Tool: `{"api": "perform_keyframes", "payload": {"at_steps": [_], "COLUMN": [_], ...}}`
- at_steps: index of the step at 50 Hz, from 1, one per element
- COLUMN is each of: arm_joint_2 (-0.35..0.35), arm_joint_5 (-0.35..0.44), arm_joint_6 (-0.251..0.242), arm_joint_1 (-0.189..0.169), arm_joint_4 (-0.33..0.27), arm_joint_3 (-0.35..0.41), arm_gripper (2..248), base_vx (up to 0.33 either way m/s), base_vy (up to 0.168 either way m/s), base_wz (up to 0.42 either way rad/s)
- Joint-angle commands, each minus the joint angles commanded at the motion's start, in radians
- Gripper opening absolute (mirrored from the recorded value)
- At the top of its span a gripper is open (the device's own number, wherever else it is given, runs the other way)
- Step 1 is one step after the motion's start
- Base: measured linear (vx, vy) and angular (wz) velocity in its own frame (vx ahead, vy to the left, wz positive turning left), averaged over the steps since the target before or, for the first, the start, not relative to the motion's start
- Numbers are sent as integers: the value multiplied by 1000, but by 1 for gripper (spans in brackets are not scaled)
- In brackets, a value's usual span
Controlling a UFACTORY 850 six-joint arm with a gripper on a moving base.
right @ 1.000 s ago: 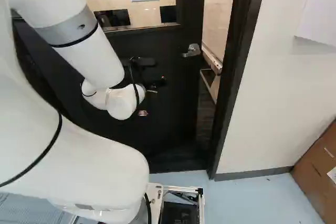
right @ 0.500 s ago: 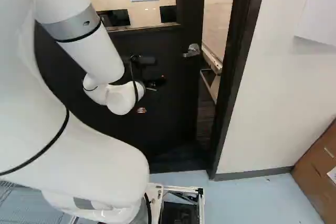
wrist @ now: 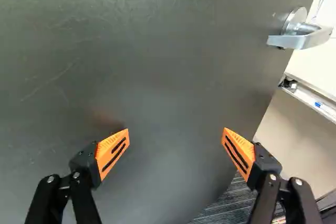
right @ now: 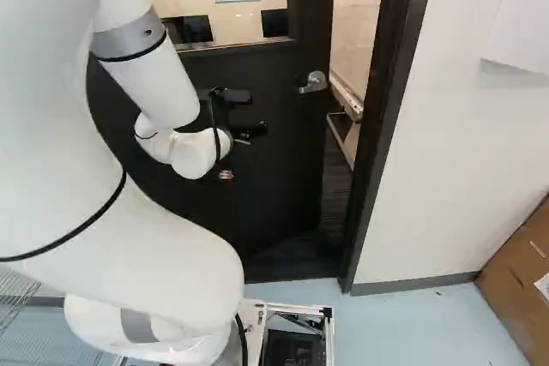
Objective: Open the door and move inside
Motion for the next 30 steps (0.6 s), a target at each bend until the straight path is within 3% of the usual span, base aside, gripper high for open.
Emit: {"api": "perform_keyframes", "payload": {"at_steps": [30], "arm_joint_2": [-96], "arm_joint_5": [0], "arm_joint_6": [0], "arm_joint_1": [72], "arm_joint_4": [114], "arm_joint_3": [-95], "arm_gripper": [247], "base_vx": [0], "base_vy": [0], "base_wz": [0]}}
